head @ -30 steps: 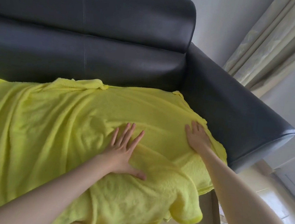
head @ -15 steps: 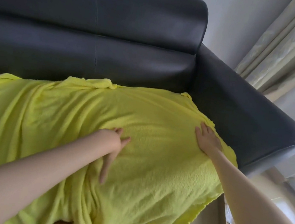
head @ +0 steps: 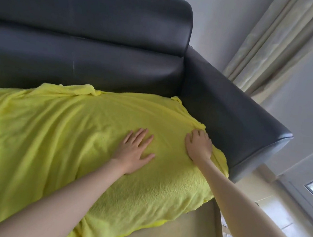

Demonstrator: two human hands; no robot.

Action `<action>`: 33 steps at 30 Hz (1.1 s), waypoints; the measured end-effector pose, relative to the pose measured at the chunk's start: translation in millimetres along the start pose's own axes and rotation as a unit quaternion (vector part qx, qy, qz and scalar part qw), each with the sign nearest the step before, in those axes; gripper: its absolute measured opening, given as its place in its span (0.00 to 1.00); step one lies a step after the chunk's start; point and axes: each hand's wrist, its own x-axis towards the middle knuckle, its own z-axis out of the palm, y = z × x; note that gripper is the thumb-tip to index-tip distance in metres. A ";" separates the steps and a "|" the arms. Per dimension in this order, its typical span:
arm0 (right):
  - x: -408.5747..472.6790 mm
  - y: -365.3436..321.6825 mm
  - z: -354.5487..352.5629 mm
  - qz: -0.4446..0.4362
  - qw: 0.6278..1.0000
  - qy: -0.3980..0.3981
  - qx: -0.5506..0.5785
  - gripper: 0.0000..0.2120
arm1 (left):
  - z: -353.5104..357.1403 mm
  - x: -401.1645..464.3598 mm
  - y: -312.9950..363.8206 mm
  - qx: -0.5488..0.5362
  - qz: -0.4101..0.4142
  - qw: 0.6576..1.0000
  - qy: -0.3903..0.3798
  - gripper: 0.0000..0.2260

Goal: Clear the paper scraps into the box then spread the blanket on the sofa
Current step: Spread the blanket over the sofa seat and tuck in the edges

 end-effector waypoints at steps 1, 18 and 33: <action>-3.4 -1.1 -0.4 -0.001 0.999 0.030 -0.012 0.19 | 0.2 0.5 -0.7 -0.003 0.002 1.000 0.004 0.37; -5.6 -72.9 -19.9 0.084 0.992 -0.088 -0.028 0.22 | -22.0 -7.2 -7.8 -0.372 -0.071 0.925 0.043 0.20; -58.9 -313.7 7.4 -0.252 0.940 -0.194 0.122 0.22 | -67.2 -130.0 -203.8 -0.136 -0.371 0.889 0.233 0.16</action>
